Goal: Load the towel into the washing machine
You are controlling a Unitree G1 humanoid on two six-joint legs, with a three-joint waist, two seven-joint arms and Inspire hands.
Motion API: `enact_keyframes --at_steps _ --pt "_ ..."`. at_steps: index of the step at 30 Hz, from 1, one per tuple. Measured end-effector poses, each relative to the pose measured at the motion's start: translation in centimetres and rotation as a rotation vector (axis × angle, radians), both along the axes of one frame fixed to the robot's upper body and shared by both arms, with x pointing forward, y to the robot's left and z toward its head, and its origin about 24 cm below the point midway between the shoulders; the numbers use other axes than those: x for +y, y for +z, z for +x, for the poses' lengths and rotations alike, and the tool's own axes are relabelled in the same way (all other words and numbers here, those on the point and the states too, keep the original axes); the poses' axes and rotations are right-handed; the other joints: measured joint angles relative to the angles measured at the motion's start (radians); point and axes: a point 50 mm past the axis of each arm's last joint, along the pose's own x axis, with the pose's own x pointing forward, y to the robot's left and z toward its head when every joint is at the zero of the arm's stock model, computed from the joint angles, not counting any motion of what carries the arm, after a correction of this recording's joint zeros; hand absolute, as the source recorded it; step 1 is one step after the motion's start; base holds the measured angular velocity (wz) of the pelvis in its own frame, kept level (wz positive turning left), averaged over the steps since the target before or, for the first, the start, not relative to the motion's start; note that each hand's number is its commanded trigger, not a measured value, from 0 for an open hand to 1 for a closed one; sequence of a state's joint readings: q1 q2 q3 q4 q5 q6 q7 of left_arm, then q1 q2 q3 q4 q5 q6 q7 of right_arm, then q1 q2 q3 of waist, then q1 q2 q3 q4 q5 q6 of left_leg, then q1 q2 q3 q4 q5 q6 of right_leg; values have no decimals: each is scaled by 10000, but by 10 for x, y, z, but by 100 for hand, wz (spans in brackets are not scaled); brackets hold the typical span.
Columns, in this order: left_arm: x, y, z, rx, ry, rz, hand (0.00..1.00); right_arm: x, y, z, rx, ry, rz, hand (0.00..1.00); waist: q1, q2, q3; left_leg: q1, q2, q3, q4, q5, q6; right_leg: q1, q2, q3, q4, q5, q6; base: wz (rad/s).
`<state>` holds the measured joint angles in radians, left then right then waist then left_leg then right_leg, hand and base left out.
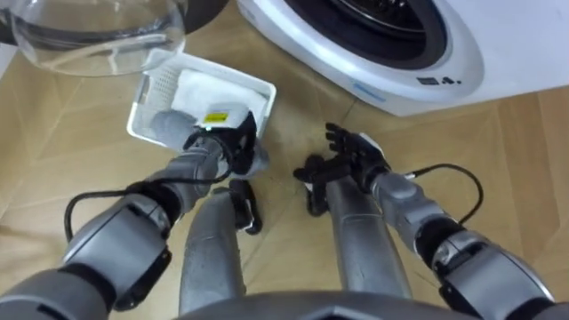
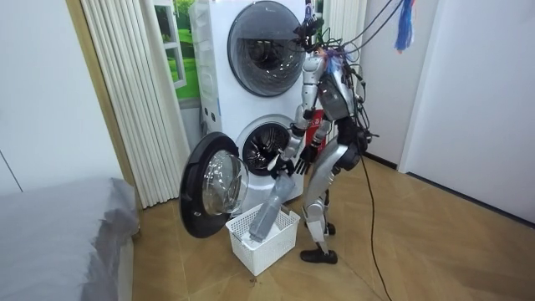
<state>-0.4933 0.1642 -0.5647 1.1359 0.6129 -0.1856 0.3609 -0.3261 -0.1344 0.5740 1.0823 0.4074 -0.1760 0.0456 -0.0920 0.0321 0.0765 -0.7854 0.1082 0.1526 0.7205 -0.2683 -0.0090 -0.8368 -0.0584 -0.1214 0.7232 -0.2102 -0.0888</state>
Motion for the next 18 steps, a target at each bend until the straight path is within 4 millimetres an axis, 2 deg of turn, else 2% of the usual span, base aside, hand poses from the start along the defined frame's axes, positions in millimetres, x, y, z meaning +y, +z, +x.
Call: enact_keyframes --at_steps 2,3,7,10,14,16,18 --pt "-3 5 2 -439 244 -606 100 0 -1 -1 -25 184 -164 0 158 1 -1 85 -6 -19 -60 4 14 144 -5 -47 -126 23 37 3" --pt "-5 8 3 -497 548 -1224 100 -5 0 -1 -81 315 -410 0 182 -1 -3 140 -33 -17 -119 21 43 212 -45 -79 -171 30 53 8" --pt "-9 12 2 -280 1561 -3374 100 -1 4 3 -421 986 -786 0 196 -1 -8 176 -104 -94 -224 51 90 318 -128 -216 -305 41 83 7" --pt "-17 13 -1 439 2131 -5370 100 2 6 3 -598 1424 -1050 0 207 -18 -35 216 -174 -77 -327 92 132 343 -196 -218 -338 31 131 5" --pt "-24 3 -10 2336 2836 -8113 100 5 7 4 -649 1729 -1062 0 316 -36 -71 227 -199 -33 -325 98 143 329 -238 -199 -308 19 152 0" --pt "-26 -2 -17 3188 3044 -9366 100 6 8 4 -687 1760 -1042 0 326 -75 -136 231 -205 -34 -340 102 149 325 -249 -210 -307 13 157 0" --pt "-29 -9 -27 4140 3237 -10801 100 6 6 2 -583 1907 -977 0 329 -110 -361 237 -191 -71 -348 112 158 400 -251 -292 -359 16 154 6"
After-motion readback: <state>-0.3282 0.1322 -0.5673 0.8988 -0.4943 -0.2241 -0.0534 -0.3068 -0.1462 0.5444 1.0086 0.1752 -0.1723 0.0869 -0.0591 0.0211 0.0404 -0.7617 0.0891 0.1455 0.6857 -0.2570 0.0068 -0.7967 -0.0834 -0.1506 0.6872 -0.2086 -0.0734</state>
